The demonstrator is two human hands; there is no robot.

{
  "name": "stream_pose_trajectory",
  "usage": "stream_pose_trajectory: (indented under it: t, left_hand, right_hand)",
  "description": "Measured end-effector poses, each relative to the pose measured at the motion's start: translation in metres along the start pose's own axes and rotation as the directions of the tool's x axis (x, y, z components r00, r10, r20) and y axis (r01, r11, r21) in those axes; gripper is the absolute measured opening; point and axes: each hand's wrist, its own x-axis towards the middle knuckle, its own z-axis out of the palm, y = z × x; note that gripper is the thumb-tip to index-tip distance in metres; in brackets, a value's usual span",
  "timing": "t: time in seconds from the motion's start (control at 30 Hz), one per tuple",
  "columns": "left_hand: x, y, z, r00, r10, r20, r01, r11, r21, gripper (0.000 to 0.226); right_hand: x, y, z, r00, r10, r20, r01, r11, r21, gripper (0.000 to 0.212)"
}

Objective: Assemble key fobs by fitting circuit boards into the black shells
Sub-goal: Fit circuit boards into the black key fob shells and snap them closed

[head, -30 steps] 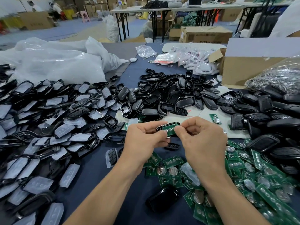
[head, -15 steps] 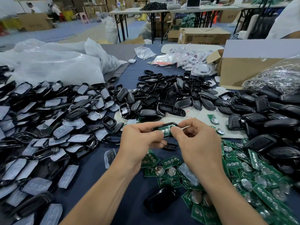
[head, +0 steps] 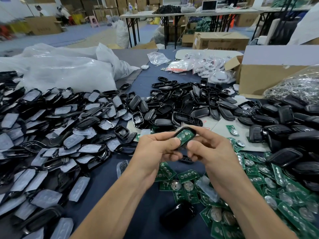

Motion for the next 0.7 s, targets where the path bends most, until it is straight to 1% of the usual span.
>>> stream_pose_trajectory:
  t: [0.07,0.13,0.2,0.27,0.33,0.4,0.47,0.53,0.63,0.7]
  left_hand:
    - [-0.001,0.001,-0.001,0.998,-0.053,0.038,0.054,0.998,-0.027,0.019]
    - [-0.003,0.001,-0.001,0.997,-0.043,0.059,0.041,0.998,0.037,0.016]
    - [-0.004,0.001,-0.001,0.997,0.035,0.064,-0.046,0.983,0.180,0.014]
    - [-0.006,-0.001,0.000,0.988,0.129,0.084,-0.149,0.931,0.333,0.015]
    - [-0.007,-0.005,0.002,0.979,0.192,0.074,-0.205,0.882,0.425,0.019]
    - [-0.005,-0.006,0.001,0.967,0.255,0.001,-0.230,0.870,0.436,0.018]
    - [-0.002,-0.002,-0.004,0.949,0.298,-0.107,-0.239,0.896,0.375,0.015]
    - [0.004,0.006,-0.014,0.921,0.313,-0.233,-0.241,0.926,0.292,0.019]
    - [0.010,0.018,-0.040,0.839,0.293,-0.459,-0.220,0.953,0.207,0.012]
    - [0.013,0.027,-0.059,0.770,0.260,-0.583,-0.256,0.962,0.092,0.011]
  right_hand:
    - [-0.001,-0.002,0.002,1.000,0.015,0.011,-0.015,1.000,0.009,0.043]
    - [-0.002,-0.004,0.004,0.999,0.039,0.022,-0.039,0.999,-0.001,0.039]
    - [-0.003,-0.005,0.005,0.998,0.059,0.028,-0.058,0.998,-0.033,0.036]
    - [-0.004,-0.002,0.007,0.999,0.033,0.020,-0.030,0.990,-0.137,0.035]
    - [-0.005,0.003,0.009,0.999,-0.001,-0.043,-0.011,0.963,-0.268,0.038]
    - [-0.007,0.007,0.013,0.994,-0.044,-0.096,0.001,0.912,-0.411,0.036]
    - [-0.009,0.007,0.021,0.993,-0.098,-0.071,0.045,0.847,-0.530,0.035]
    - [-0.008,0.003,0.035,0.991,-0.132,-0.022,0.092,0.792,-0.604,0.036]
    - [0.004,-0.002,0.062,0.988,-0.121,0.091,0.151,0.733,-0.664,0.033]
    - [0.020,-0.002,0.083,0.984,-0.079,0.161,0.172,0.672,-0.720,0.030]
